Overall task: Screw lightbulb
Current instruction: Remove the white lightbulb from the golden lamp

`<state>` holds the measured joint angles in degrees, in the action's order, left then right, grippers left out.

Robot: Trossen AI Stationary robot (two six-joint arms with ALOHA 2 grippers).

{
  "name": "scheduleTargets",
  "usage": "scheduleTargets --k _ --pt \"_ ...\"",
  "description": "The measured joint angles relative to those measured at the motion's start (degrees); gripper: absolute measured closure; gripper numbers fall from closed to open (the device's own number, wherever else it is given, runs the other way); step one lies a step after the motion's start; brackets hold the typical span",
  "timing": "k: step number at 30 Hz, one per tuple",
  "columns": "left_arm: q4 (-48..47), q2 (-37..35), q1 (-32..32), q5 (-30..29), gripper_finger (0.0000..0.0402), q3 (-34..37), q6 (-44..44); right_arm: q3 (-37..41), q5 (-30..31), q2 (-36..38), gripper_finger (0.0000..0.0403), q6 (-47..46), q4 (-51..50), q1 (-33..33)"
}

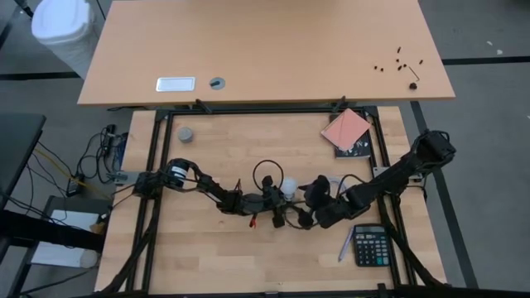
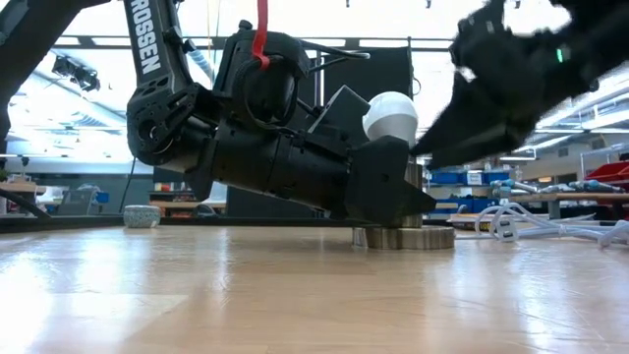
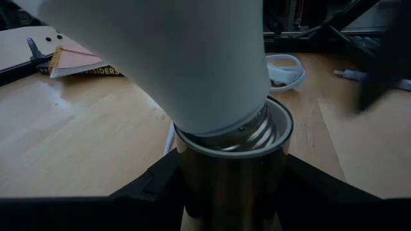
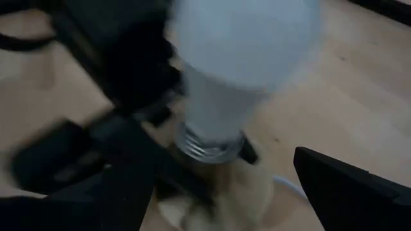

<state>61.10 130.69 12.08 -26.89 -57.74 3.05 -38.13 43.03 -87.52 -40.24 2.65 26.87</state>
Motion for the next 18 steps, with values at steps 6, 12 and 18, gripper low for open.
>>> scheduleTargets --k 6,12,18 --pt "0.0 0.0 0.0 0.1 0.0213 0.0 0.0 11.0 2.7 -0.2 0.0049 7.0 26.7 -0.4" --pt "0.3 0.0 0.0 0.2 0.0213 0.0 0.0 13.8 -1.4 -0.3 0.0072 12.4 35.0 -2.9" --pt "0.4 0.0 0.0 0.2 0.0213 0.0 0.0 13.8 -10.6 -0.4 0.0090 12.8 36.5 -7.6"
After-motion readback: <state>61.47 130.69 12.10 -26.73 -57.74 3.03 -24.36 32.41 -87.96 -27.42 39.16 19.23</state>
